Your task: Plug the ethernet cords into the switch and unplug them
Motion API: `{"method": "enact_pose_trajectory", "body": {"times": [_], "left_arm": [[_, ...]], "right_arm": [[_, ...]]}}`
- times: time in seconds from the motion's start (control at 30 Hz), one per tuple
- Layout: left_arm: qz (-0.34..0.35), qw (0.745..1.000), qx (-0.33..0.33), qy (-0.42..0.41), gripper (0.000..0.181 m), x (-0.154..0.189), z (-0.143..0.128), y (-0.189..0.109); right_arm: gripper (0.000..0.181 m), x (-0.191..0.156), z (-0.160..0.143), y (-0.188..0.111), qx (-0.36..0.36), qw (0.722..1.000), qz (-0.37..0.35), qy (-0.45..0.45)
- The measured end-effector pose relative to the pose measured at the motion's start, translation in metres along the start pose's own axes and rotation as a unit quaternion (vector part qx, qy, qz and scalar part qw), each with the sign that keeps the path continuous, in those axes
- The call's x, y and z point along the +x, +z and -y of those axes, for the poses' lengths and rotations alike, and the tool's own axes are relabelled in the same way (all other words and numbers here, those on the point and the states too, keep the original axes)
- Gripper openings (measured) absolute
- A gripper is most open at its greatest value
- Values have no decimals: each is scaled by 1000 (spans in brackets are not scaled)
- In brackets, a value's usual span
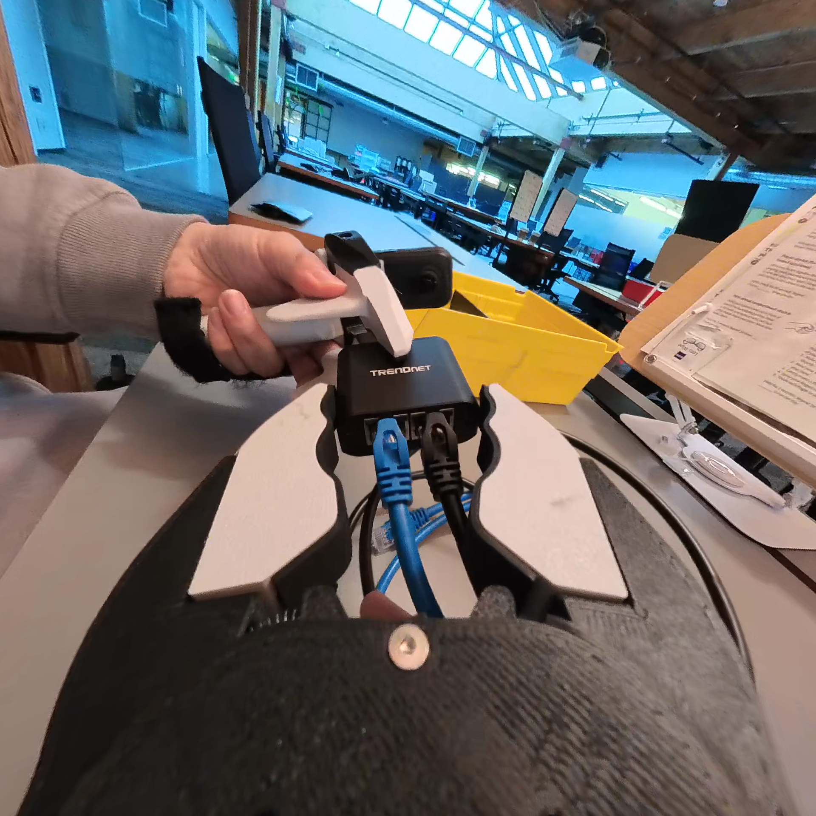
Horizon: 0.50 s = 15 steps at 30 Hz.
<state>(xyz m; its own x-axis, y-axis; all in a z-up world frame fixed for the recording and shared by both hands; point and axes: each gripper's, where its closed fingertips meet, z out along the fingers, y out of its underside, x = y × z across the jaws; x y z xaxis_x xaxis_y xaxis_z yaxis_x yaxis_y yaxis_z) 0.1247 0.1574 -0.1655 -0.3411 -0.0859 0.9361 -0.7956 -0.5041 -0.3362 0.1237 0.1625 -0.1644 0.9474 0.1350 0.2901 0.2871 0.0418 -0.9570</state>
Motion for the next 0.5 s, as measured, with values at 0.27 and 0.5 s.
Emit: {"method": "enact_pose_trajectory", "body": {"times": [0.27, 0.5], "left_arm": [[12, 999, -32, 25, 24, 9, -3, 4], [3, 1000, -8, 22, 24, 9, 1, 2]], "right_arm": [[62, -2, 3, -5, 38, 999, 3, -18], [61, -3, 1, -4, 44, 999, 3, 2]]}}
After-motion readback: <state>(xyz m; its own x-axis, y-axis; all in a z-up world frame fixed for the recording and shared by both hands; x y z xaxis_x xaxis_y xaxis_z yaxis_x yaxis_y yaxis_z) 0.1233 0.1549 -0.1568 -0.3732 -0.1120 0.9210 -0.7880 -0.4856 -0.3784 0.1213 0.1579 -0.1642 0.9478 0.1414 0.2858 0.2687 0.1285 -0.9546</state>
